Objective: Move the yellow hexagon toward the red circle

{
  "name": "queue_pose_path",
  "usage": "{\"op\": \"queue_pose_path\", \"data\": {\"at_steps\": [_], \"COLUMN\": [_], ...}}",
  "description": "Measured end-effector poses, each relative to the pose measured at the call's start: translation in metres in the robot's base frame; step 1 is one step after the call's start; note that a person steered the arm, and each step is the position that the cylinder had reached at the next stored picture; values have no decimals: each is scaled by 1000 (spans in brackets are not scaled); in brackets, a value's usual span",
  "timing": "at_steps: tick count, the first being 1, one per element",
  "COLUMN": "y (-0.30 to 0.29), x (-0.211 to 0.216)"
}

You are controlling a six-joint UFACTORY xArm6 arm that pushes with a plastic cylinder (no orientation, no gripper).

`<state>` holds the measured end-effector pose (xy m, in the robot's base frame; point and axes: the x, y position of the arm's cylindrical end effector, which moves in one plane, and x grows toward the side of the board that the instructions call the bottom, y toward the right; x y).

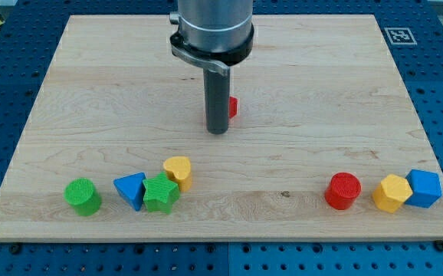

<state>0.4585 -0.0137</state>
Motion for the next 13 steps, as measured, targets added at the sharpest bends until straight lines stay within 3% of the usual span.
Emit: {"op": "queue_pose_path", "data": {"at_steps": [1,4,6,7,8,10,13], "y": [-1,46,128,186,193,163,163], "x": [4,109,159,150,142,140,106]}}
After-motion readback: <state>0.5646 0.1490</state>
